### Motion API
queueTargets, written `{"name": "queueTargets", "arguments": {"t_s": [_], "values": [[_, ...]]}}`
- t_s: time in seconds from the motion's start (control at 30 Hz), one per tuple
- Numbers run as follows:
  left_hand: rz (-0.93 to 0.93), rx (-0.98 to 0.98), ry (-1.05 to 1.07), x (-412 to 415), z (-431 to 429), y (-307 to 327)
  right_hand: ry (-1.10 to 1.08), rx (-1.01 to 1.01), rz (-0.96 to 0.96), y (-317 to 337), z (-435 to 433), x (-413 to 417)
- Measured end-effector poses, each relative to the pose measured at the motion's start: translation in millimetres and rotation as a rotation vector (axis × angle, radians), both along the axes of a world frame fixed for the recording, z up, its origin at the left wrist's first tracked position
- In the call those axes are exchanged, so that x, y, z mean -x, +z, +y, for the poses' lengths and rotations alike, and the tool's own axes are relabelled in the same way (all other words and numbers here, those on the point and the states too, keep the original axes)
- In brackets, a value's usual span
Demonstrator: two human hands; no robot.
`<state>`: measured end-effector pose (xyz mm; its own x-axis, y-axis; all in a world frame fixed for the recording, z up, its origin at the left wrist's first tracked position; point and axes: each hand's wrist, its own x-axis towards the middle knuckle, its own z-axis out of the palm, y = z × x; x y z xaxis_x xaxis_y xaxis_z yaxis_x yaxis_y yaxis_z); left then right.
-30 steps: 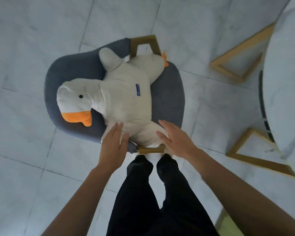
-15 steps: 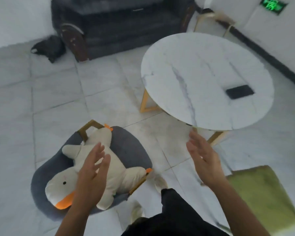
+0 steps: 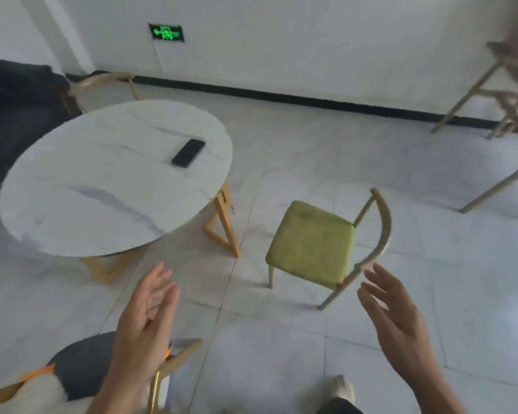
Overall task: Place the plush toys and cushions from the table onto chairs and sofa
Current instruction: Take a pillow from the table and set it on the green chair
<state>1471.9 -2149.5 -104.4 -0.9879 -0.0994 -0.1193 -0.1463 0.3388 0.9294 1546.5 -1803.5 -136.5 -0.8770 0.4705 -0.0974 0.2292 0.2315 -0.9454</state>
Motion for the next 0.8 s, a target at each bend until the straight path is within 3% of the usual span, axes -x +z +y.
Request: {"name": "queueTargets", "arguments": {"t_s": [0.23, 0.47, 0.63, 0.8], "values": [[0.095, -0.041, -0.200, 38, 215, 4, -0.257, 0.039, 0.023, -9, 172, -68], [-0.005, -0.122, -0.324, 35, 429, -22, -0.415, 0.031, 0.023, -1, 358, -96], [0.010, -0.175, -0.330, 58, 513, -17, -0.464, 0.025, 0.032, 10, 453, -73], [0.017, -0.206, -0.302, 119, 592, -24, -0.466, 0.018, 0.036, -5, 537, 2]]}}
